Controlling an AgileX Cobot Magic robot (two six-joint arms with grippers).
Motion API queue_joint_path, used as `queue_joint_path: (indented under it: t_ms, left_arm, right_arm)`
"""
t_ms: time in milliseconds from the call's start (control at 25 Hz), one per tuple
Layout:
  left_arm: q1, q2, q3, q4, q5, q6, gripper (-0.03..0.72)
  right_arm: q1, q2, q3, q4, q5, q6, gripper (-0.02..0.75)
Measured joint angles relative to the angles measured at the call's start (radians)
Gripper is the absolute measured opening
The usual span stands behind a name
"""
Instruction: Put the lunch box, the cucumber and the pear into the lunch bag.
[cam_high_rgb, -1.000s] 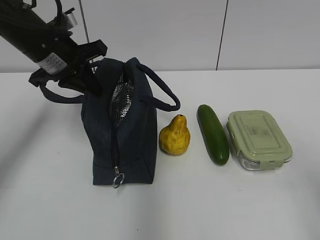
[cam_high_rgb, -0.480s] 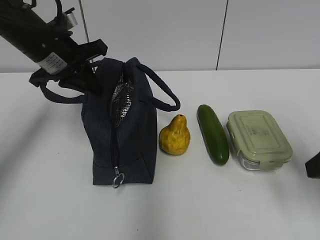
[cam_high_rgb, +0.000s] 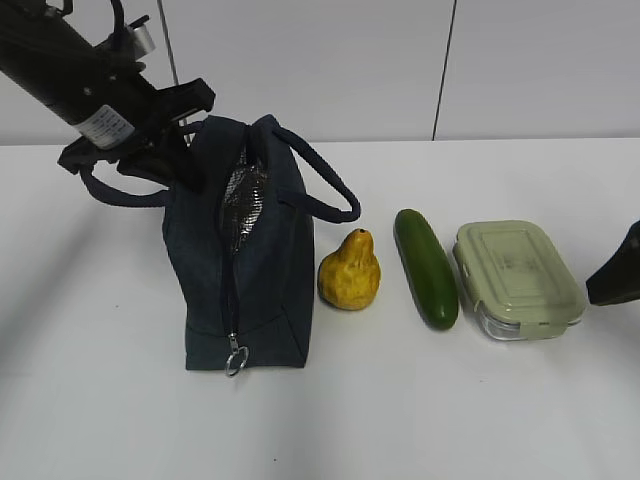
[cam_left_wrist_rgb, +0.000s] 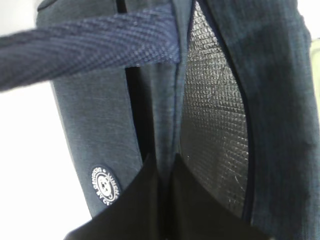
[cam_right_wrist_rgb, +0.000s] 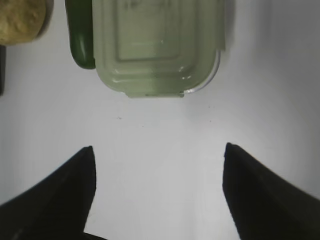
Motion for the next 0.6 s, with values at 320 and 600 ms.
queue_joint_path:
  t_ms: [320, 600]
  left_arm:
    - [0.000, 0.000, 0.000, 0.000, 0.000, 0.000, 0.003]
    - [0.000, 0.000, 0.000, 0.000, 0.012, 0.000, 0.002]
  right_arm:
    - [-0.113, 0.195, -0.149, 0.146, 0.113, -0.148, 0.582]
    - [-0.175, 0.384, -0.336, 0.163, 0.217, -0.170, 0.582]
